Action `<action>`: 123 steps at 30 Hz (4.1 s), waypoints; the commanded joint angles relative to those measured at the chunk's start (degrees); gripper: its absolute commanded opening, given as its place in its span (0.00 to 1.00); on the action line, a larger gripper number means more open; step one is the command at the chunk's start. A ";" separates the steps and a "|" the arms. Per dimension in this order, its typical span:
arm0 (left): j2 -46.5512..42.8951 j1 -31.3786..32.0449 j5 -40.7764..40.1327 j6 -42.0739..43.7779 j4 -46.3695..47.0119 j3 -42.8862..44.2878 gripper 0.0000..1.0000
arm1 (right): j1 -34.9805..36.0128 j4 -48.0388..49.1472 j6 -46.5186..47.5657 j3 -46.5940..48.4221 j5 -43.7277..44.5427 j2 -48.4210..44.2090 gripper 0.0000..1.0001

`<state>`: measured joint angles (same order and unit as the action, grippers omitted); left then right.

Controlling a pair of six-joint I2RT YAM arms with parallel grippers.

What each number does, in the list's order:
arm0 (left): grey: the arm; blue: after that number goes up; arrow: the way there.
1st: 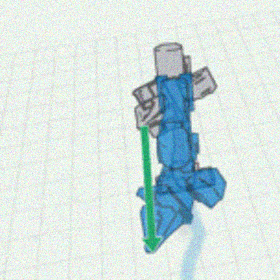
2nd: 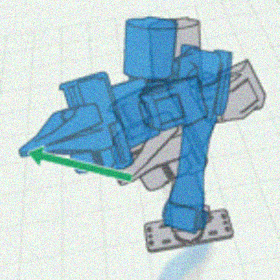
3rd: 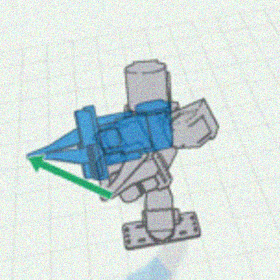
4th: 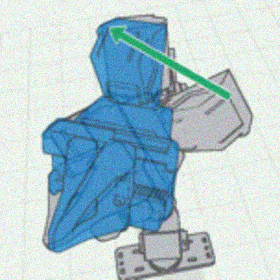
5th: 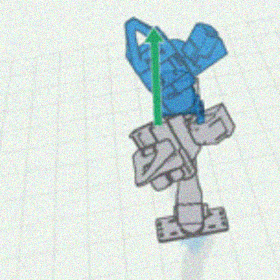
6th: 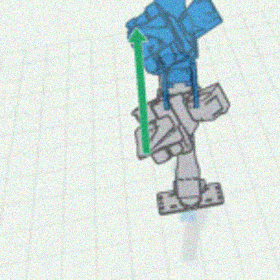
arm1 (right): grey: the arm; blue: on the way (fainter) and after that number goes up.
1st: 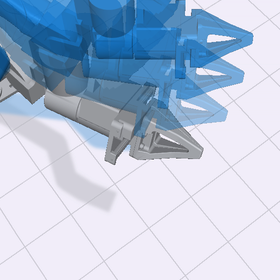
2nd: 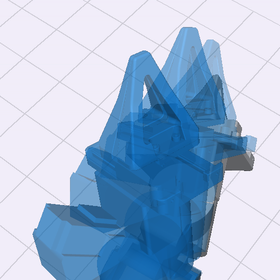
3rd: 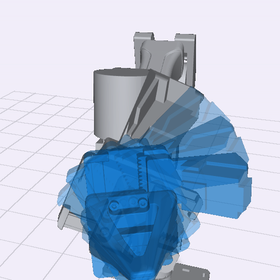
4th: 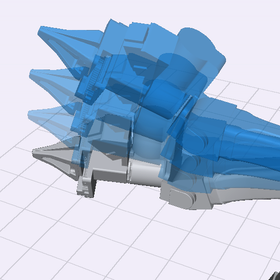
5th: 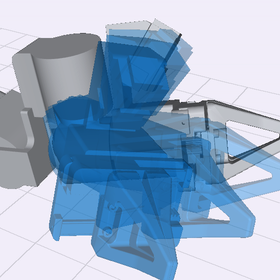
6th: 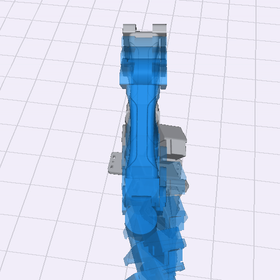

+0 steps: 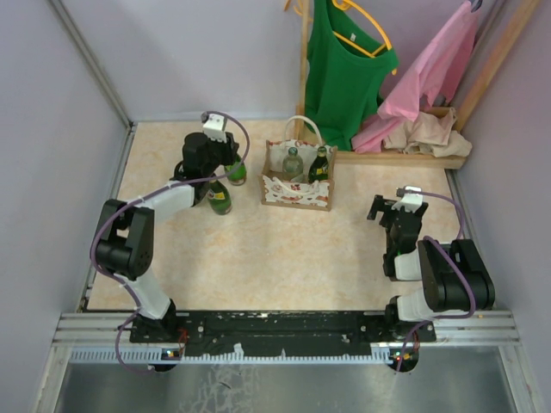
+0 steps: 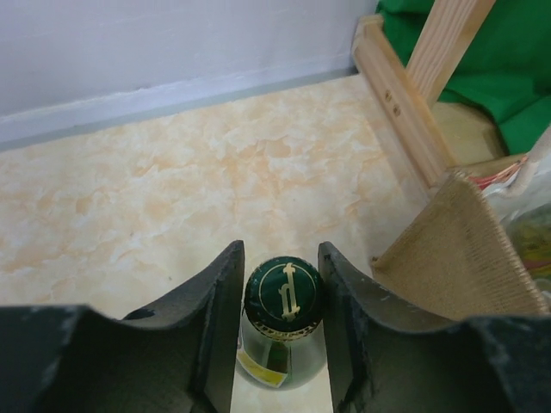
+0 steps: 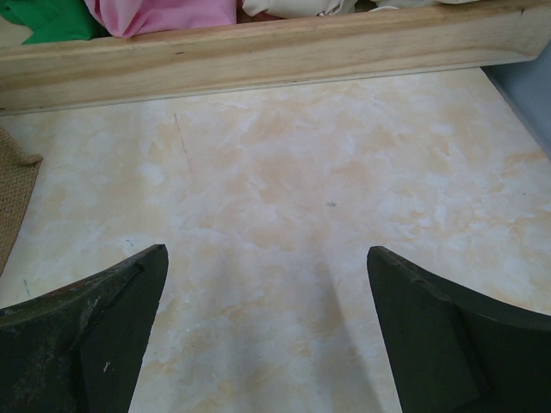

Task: Take the beverage out of the canvas bag

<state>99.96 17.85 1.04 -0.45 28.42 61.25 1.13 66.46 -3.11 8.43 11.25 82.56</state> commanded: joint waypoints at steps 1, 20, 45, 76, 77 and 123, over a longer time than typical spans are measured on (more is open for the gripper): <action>-1.98 -0.03 -0.42 -0.79 8.14 -0.01 0.46 | 0.59 3.15 0.65 2.02 0.30 0.18 0.99; -8.20 4.62 2.68 3.35 -2.63 8.89 0.67 | 0.54 3.15 0.65 2.03 0.34 0.14 0.99; 7.02 16.78 6.91 1.98 -12.09 21.99 0.92 | 0.51 3.15 0.71 2.00 0.33 0.10 0.99; 17.92 16.87 4.92 0.27 -15.00 24.67 0.32 | 0.47 3.15 0.66 2.03 0.30 0.14 0.99; 17.66 16.87 4.86 0.33 -14.98 24.56 0.25 | 0.54 3.15 0.65 1.99 0.33 0.14 0.99; -29.67 18.45 -10.82 7.85 -10.20 0.68 0.00 | 0.54 3.15 0.66 1.99 0.34 0.13 0.99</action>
<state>76.51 36.03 -6.07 7.55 10.02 63.81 1.13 66.46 -3.11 8.43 11.25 82.56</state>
